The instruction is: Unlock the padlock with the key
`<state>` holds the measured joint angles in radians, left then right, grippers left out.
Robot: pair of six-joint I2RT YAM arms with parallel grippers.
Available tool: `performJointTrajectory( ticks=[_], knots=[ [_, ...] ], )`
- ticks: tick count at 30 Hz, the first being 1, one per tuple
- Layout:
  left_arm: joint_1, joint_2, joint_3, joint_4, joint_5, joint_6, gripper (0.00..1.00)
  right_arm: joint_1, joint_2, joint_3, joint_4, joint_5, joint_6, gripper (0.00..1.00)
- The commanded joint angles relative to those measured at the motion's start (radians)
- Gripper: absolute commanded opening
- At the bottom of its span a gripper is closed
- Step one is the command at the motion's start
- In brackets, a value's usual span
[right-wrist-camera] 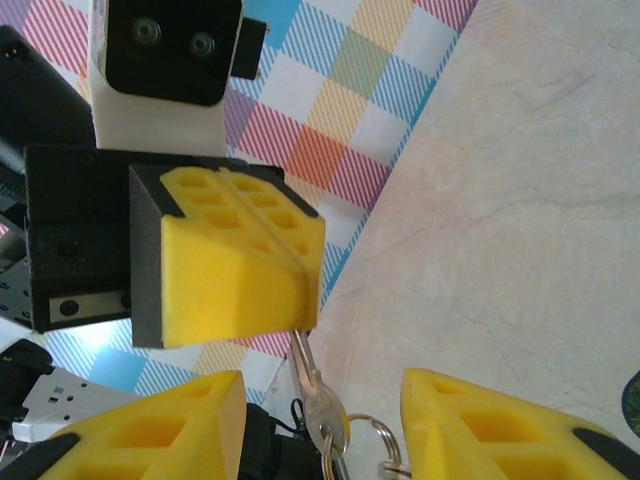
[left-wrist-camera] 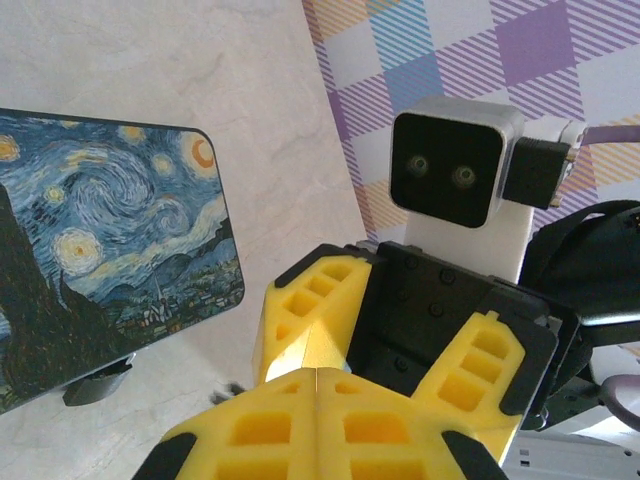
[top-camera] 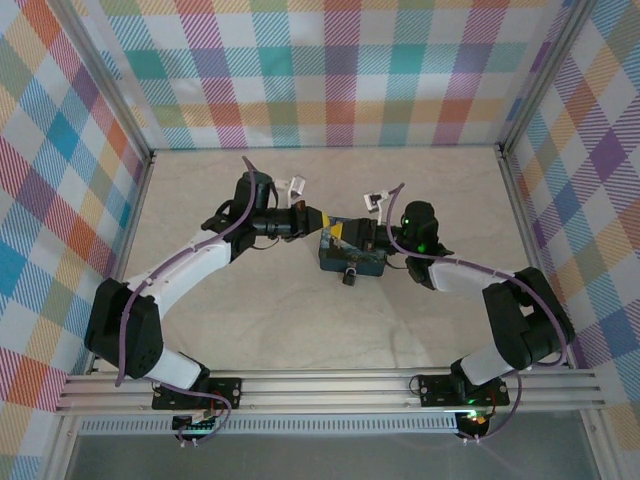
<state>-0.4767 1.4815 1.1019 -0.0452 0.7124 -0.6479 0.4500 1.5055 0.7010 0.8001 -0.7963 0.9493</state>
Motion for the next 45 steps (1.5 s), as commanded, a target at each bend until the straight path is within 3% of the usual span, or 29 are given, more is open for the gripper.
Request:
performJointTrajectory(
  ticks=[1,13,31,45],
  knots=[
    [0.014,-0.039,0.003,0.029,0.004,-0.003,0.0,0.004,0.01,-0.009,0.07,-0.016,0.025,0.43],
    [0.024,-0.057,-0.012,0.031,0.004,-0.002,0.0,0.009,0.054,-0.007,0.21,-0.038,0.118,0.28],
    [0.036,-0.06,-0.019,0.051,0.006,-0.015,0.0,0.024,0.086,0.0,0.278,-0.064,0.169,0.29],
    [0.04,-0.062,-0.03,0.071,0.011,-0.027,0.0,0.029,0.073,-0.007,0.297,-0.066,0.168,0.14]
  ],
)
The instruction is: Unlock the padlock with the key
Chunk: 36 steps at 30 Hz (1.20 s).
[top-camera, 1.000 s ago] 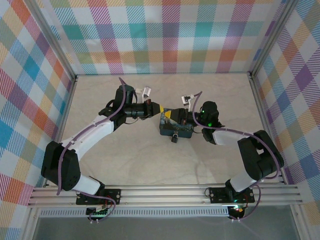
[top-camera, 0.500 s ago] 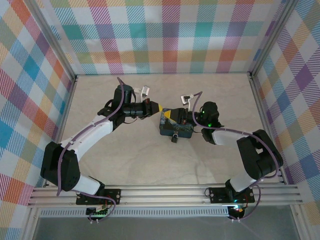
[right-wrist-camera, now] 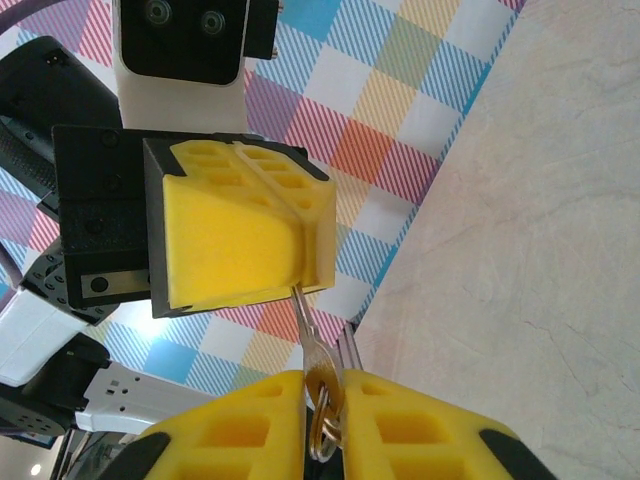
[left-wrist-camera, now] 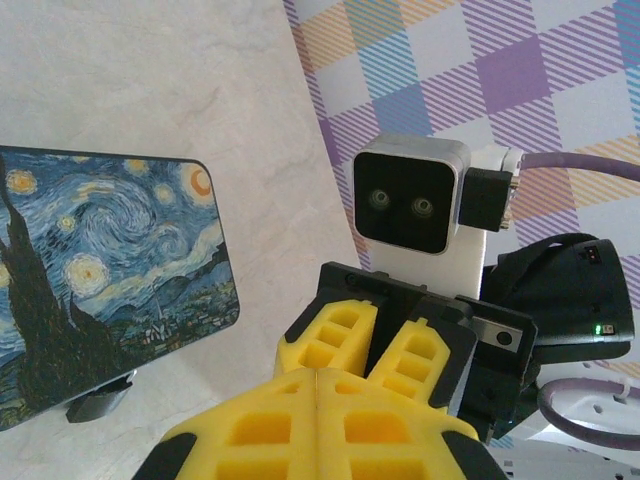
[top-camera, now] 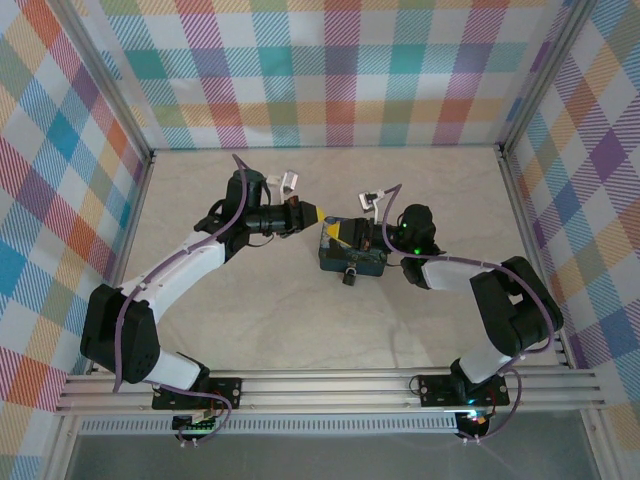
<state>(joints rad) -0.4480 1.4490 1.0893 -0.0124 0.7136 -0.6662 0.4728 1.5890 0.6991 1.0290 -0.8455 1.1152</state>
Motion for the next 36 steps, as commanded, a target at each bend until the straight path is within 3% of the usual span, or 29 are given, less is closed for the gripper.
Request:
performJointTrajectory(
  ticks=[1,11,16,19,24,27,31,36],
  knots=[
    [0.012,-0.03,-0.02,0.04,0.011,-0.009,0.0,0.006,-0.011,-0.003,0.076,-0.018,0.006,0.12],
    [0.018,-0.024,-0.03,0.009,-0.029,0.004,0.01,0.006,-0.015,-0.016,0.081,0.008,0.004,0.01],
    [0.025,-0.027,0.001,-0.095,-0.115,0.041,0.58,0.005,-0.083,-0.009,-0.192,0.04,-0.149,0.0],
    [0.025,-0.034,0.011,-0.138,-0.152,0.056,0.73,0.001,-0.137,0.003,-0.374,0.068,-0.256,0.0],
    [0.001,-0.04,0.01,-0.213,-0.25,0.056,0.76,-0.013,-0.196,0.016,-0.578,0.098,-0.361,0.0],
    [-0.074,-0.04,0.004,-0.308,-0.392,0.036,0.77,-0.044,-0.236,0.028,-0.732,0.145,-0.433,0.0],
    [-0.181,-0.078,-0.093,-0.281,-0.549,-0.04,0.77,-0.119,-0.306,0.024,-0.916,0.2,-0.494,0.0],
    [-0.357,-0.036,-0.139,-0.287,-0.743,0.001,0.77,-0.231,-0.373,0.018,-1.05,0.197,-0.522,0.0]
  ],
)
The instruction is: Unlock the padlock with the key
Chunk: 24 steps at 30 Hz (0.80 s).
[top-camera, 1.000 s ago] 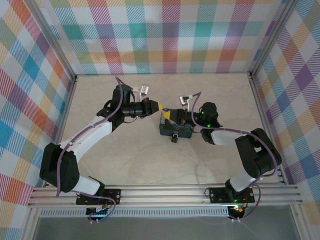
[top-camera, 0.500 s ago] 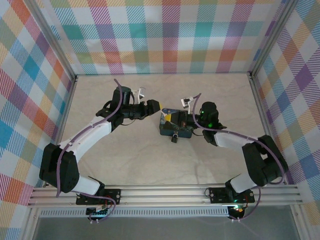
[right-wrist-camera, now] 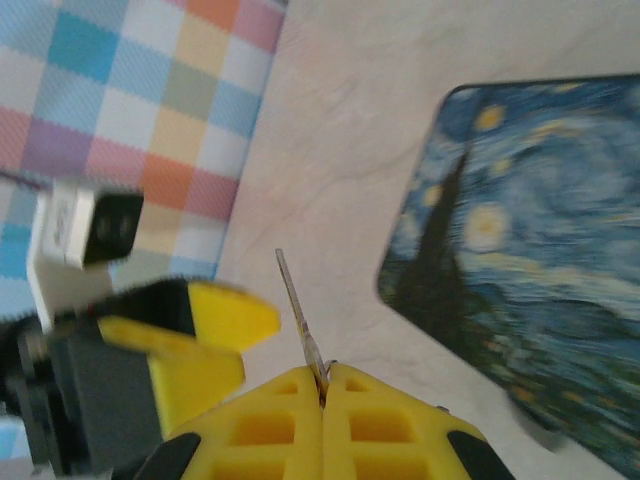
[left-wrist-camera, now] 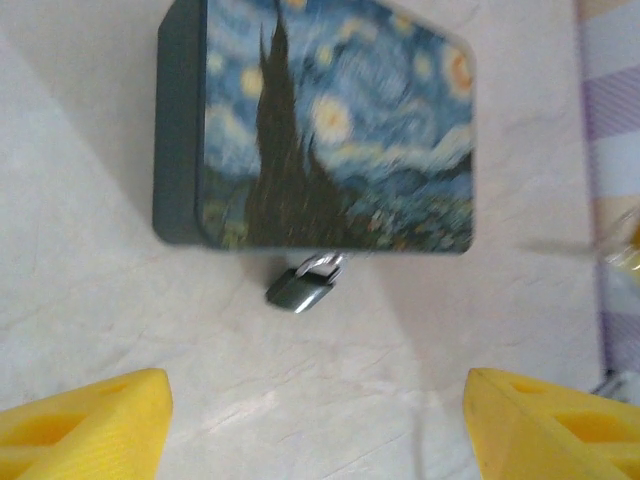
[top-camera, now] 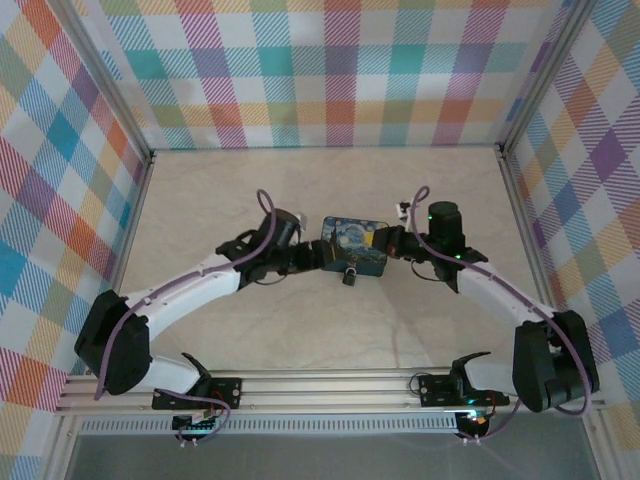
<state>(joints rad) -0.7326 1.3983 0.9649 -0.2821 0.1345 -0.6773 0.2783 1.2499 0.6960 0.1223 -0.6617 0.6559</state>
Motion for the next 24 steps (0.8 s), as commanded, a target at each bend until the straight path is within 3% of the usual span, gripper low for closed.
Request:
performJointTrajectory(
  ticks=[1,7,15,24],
  knots=[
    [-0.11,0.038,-0.01,-0.015,-0.204,0.024,0.77,-0.048,-0.04,0.027,-0.17,0.013,-0.071,0.0],
    [-0.239,0.21,0.078,0.018,-0.327,0.103,0.76,-0.068,-0.073,0.049,-0.258,0.042,-0.085,0.0],
    [-0.252,0.391,0.182,0.023,-0.358,0.122,0.73,-0.082,-0.119,0.03,-0.28,0.066,-0.078,0.0],
    [-0.254,0.533,0.292,-0.033,-0.384,0.151,0.63,-0.091,-0.13,0.018,-0.277,0.06,-0.075,0.0]
  ],
)
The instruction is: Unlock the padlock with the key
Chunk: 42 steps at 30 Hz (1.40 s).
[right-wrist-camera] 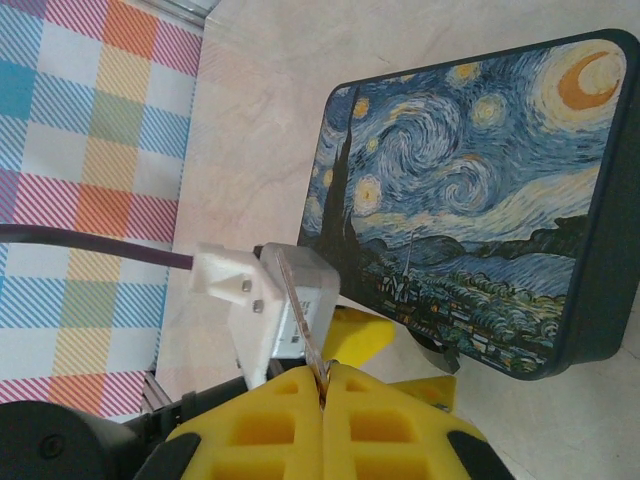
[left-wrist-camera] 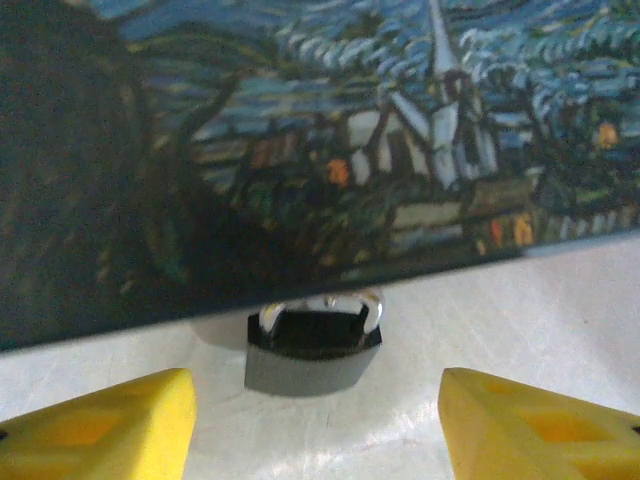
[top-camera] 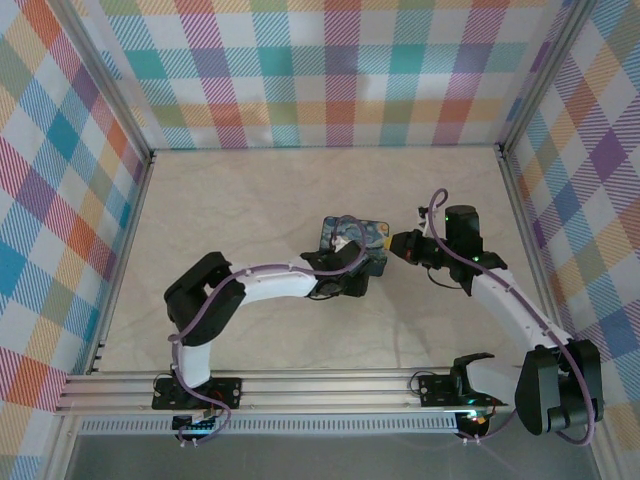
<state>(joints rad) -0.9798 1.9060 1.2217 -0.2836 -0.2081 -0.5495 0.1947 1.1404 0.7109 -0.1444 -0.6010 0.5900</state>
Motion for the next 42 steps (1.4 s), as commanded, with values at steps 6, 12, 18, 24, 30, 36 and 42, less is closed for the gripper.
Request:
performJointTrajectory(
  ticks=[6,12,18,24,30,36,42],
  knots=[
    [-0.007,0.078,0.08,-0.058,-0.063,0.042,0.47,-0.015,-0.019,-0.002,-0.011,-0.009,-0.012,0.0],
    [-0.01,0.103,0.119,-0.123,-0.103,0.03,0.33,-0.018,-0.003,-0.008,-0.01,-0.016,-0.023,0.0],
    [-0.007,0.077,0.186,-0.29,-0.174,-0.031,0.26,-0.018,-0.002,0.013,-0.103,-0.002,-0.08,0.0],
    [0.049,-0.035,0.187,-0.38,-0.153,-0.052,0.24,-0.018,-0.019,0.019,-0.116,-0.033,-0.088,0.0],
    [0.143,-0.162,0.128,-0.41,-0.063,-0.087,0.23,-0.018,-0.011,0.019,-0.114,-0.054,-0.091,0.0],
    [0.233,-0.266,0.114,-0.481,0.015,-0.135,0.22,0.001,-0.002,0.02,-0.078,-0.085,-0.067,0.0],
    [0.317,-0.321,0.115,-0.496,0.15,-0.23,0.2,0.131,0.003,0.007,0.007,-0.085,-0.018,0.0]
  ],
)
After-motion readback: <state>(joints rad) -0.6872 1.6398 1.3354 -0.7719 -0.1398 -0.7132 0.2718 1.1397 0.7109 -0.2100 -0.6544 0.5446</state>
